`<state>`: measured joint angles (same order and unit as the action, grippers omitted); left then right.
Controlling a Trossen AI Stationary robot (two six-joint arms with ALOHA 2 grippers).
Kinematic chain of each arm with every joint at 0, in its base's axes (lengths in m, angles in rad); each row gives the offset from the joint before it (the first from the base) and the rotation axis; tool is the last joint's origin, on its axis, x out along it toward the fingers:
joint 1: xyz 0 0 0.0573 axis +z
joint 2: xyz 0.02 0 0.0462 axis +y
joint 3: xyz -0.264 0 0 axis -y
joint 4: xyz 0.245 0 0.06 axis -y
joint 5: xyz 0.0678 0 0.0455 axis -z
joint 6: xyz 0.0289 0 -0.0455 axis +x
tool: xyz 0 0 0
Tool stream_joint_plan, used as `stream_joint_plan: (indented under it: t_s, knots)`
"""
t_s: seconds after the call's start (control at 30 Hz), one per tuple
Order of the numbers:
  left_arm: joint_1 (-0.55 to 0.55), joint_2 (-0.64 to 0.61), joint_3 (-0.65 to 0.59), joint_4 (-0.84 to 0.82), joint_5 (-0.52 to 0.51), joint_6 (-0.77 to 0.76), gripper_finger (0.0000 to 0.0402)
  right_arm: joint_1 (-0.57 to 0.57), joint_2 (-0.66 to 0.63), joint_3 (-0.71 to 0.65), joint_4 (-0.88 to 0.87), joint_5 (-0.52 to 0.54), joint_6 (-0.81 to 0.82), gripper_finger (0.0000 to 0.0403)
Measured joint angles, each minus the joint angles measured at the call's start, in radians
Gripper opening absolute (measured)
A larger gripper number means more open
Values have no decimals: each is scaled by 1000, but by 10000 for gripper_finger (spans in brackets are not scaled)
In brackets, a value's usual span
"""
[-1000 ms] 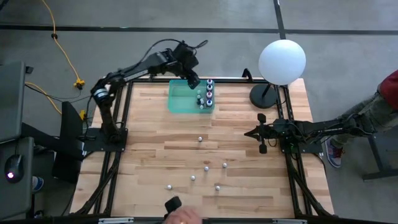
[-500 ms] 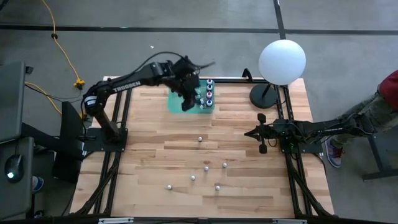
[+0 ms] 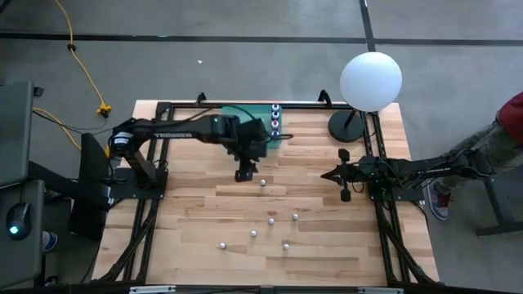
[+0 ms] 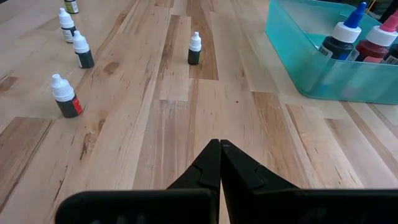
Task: Pick & Place food coloring
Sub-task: Put the small green food coloring bottle into the blue transparent bin
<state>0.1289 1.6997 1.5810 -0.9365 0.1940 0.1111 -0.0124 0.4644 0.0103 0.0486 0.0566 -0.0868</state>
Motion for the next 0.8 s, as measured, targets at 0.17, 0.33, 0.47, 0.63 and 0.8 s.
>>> stream_joint_plan:
  t_s: [0.17,0.33,0.47,0.63,0.8]
  knots:
    - [-26,57,-27,60,-36,-67,191,0,0,0,0,0,0,0]
    - [-33,142,-28,106,-53,-86,191,0,0,0,-1,0,0,0]
    - [-45,194,-27,112,-62,-70,191,0,0,0,0,0,0,0]
    - [-67,231,-27,117,-78,14,191,0,0,0,-1,0,0,0]
    - [-74,247,-25,110,-125,81,191,0,0,0,0,0,0,0]
